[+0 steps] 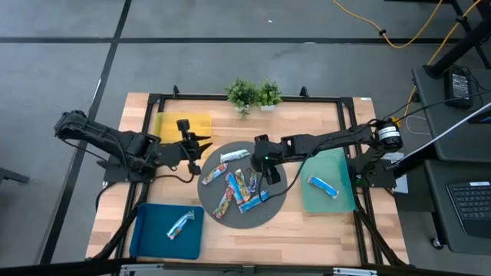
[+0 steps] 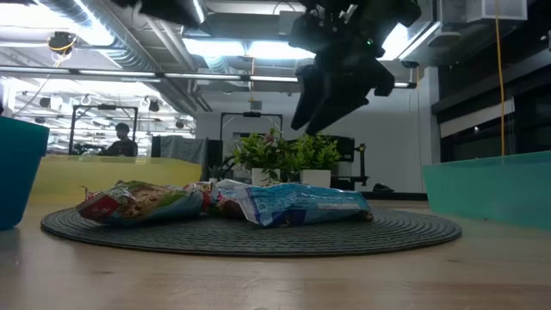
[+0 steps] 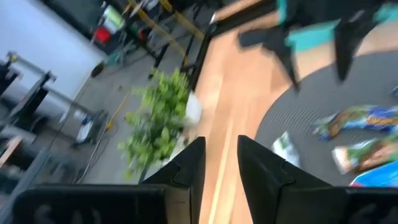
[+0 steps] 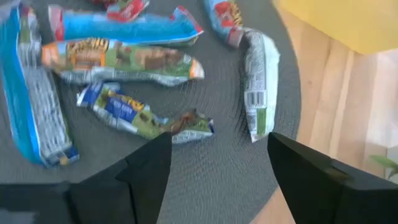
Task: Pick and place Granola Bars by type
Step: Put the blue granola bar into the yellow bin
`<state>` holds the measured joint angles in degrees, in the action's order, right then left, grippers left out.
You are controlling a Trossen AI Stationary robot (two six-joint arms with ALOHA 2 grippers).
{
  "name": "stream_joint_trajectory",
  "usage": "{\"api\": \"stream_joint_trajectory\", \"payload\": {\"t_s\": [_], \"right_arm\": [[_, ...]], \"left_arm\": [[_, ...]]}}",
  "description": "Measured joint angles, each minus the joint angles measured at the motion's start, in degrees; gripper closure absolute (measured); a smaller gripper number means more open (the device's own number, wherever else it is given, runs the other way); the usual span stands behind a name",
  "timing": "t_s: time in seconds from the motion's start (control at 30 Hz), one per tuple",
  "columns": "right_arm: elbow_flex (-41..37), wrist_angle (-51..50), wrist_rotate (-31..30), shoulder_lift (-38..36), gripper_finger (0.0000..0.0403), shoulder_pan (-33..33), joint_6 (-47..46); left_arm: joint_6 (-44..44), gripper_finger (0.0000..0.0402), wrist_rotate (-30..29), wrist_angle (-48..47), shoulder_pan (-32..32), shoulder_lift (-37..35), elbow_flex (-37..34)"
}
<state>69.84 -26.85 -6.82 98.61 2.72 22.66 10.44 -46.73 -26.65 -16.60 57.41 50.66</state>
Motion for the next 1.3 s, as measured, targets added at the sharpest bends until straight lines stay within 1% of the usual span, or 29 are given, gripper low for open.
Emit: {"api": "stream_joint_trajectory", "payload": {"t_s": [0.1, 0.17, 0.27, 0.37, 0.57, 0.77, 0.87, 1.0, 1.3], "right_arm": [[0.0, -1.5, 0.7, 0.0, 0.0115, 0.0, 1.7], [0.0, -2.4, 0.9, 0.0, 0.0096, 0.0, 2.3], [0.0, -2.7, 0.9, 0.5, 0.0071, 0.0, 4.0], [0.0, -3.5, 0.9, 1.5, 0.0061, 0.0, 8.7], [0.0, -3.3, 0.7, 5.9, 0.0066, 0.0, 19.7], [0.0, -2.8, -1.7, 9.5, 0.0081, 0.0, 27.6], [0.0, -2.3, -1.8, 9.7, 0.0086, 0.0, 30.1], [0.0, 0.5, -4.0, 9.7, 0.0093, 0.0, 32.0], [0.0, 3.7, -2.7, 10.1, 0.0107, 0.0, 41.5]], "left_arm": [[-0.5, 0.0315, -0.3, 1.0, 2.0, 0.0, -2.4], [0.6, 0.0316, -0.3, 2.8, 3.4, 0.0, -3.8], [1.3, 0.0315, -0.3, 3.4, 5.1, 0.0, -4.3], [1.3, 0.0316, -0.3, 3.4, 6.9, 0.0, -4.3], [1.1, 0.0316, 0.2, 3.4, 10.0, 0.0, -4.3], [0.9, 0.0315, 0.5, 3.3, 11.2, 0.0, -4.3], [0.8, 0.0316, 0.7, 3.3, 11.4, 0.0, -4.3], [0.7, 0.0315, 1.9, 3.3, 11.5, 0.0, -4.3], [-1.2, 0.0315, 1.9, 2.3, 11.5, 0.0, -4.3]]}}
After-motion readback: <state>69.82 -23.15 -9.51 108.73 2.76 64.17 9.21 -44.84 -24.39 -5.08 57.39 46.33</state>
